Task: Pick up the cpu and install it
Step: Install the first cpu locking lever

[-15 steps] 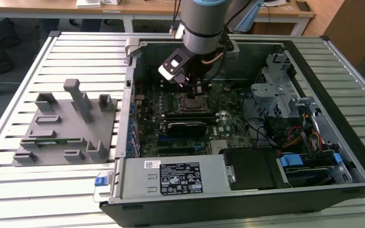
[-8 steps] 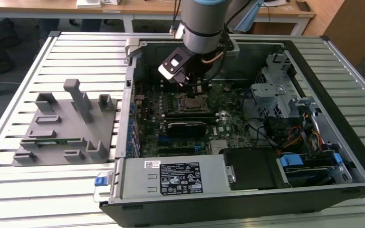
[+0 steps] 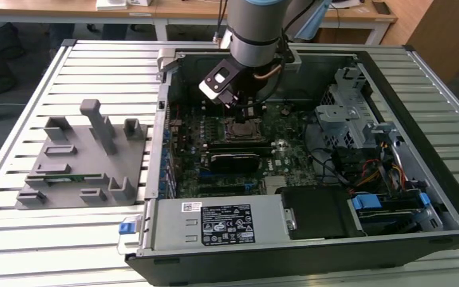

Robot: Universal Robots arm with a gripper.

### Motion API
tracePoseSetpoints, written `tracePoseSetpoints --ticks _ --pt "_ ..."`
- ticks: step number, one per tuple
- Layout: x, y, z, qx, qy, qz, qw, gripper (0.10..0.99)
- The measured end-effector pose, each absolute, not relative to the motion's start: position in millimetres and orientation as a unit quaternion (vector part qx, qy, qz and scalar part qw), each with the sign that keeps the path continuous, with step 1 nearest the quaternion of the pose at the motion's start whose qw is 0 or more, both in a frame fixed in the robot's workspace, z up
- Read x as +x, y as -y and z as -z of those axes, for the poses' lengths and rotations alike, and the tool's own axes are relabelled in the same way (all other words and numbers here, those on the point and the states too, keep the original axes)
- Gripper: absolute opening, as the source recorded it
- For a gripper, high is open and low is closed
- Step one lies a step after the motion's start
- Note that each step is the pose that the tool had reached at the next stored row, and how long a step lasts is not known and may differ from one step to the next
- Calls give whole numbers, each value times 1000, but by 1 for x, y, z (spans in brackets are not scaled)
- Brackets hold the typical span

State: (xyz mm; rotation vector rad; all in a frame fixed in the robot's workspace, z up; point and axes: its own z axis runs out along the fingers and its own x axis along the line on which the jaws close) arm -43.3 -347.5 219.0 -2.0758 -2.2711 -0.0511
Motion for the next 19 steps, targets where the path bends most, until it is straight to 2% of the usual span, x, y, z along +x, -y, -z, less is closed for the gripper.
tracePoseSetpoints --ticks 19 --pt "-43 348 -229 -674 738 17 32 106"
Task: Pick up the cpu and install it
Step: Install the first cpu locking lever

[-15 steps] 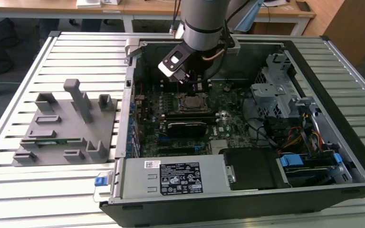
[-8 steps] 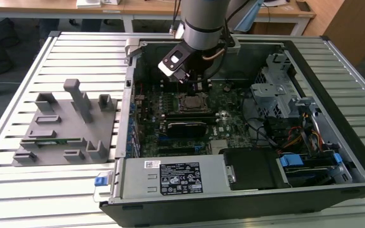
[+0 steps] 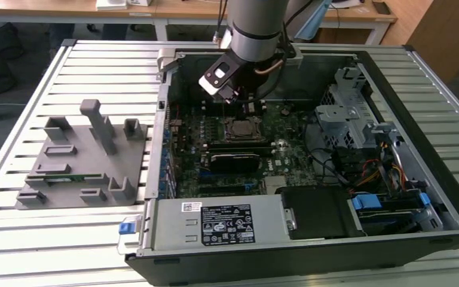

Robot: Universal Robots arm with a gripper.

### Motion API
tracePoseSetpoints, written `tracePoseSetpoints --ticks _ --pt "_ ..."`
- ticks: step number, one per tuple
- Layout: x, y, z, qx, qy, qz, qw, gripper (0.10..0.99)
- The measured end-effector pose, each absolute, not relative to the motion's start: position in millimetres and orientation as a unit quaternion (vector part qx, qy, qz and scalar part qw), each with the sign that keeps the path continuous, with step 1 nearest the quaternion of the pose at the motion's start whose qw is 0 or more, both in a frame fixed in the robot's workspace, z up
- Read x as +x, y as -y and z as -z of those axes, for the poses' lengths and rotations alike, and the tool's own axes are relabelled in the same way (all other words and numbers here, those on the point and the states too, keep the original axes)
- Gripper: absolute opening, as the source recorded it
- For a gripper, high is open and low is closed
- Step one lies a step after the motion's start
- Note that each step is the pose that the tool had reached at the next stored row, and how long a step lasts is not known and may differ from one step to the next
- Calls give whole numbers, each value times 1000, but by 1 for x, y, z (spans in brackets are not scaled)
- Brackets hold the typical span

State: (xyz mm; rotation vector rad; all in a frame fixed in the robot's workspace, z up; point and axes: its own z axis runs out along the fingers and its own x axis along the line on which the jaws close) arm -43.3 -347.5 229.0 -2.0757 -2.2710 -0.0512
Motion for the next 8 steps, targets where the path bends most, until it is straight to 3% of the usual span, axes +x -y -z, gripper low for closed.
tracePoseSetpoints --ticks 8 --pt "-43 348 -234 -674 738 17 32 106"
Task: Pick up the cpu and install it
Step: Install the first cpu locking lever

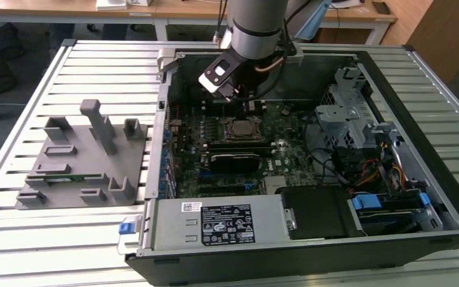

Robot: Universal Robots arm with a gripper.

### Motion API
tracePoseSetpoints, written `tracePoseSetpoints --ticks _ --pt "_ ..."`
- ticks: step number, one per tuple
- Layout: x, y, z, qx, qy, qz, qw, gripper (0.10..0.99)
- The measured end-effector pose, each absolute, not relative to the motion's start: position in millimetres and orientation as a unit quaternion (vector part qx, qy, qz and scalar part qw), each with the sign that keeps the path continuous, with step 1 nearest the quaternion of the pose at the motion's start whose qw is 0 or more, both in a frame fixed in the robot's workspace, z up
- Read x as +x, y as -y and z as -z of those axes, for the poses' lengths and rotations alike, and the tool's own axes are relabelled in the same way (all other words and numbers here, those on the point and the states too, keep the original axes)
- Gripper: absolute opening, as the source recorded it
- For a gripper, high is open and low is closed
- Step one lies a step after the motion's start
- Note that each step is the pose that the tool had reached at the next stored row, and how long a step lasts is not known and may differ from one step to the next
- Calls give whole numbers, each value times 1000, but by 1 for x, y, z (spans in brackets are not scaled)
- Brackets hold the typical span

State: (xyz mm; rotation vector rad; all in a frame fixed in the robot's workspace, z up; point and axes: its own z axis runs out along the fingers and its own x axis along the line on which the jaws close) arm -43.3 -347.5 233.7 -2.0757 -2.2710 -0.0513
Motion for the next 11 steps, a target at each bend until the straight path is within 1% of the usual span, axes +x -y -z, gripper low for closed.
tracePoseSetpoints --ticks 11 --pt "-43 348 -242 -674 738 17 32 106"
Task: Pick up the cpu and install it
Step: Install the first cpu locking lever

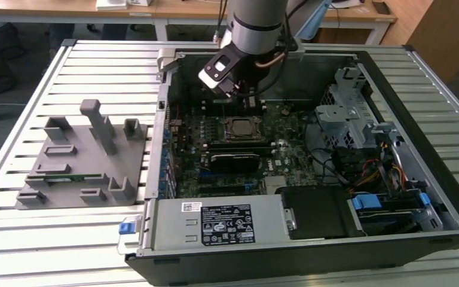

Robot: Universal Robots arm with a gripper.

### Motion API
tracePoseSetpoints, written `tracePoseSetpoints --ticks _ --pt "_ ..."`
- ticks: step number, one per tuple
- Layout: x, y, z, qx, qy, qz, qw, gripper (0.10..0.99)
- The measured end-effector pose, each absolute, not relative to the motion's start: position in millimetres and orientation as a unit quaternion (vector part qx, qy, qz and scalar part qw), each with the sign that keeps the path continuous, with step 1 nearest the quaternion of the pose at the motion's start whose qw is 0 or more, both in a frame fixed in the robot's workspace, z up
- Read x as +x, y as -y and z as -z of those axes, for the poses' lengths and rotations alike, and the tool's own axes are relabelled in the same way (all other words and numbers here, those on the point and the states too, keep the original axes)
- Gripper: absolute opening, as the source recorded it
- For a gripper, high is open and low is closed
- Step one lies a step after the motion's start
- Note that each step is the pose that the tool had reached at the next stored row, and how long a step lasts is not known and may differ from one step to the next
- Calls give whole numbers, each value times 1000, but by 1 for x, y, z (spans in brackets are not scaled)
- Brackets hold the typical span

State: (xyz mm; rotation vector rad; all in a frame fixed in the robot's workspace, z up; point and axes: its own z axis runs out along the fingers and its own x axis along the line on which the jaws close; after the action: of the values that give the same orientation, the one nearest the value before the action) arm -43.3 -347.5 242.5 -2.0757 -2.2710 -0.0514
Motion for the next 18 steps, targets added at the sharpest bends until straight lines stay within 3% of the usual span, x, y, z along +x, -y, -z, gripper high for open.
tracePoseSetpoints --ticks 18 --pt "-43 347 -258 -674 738 17 32 106"
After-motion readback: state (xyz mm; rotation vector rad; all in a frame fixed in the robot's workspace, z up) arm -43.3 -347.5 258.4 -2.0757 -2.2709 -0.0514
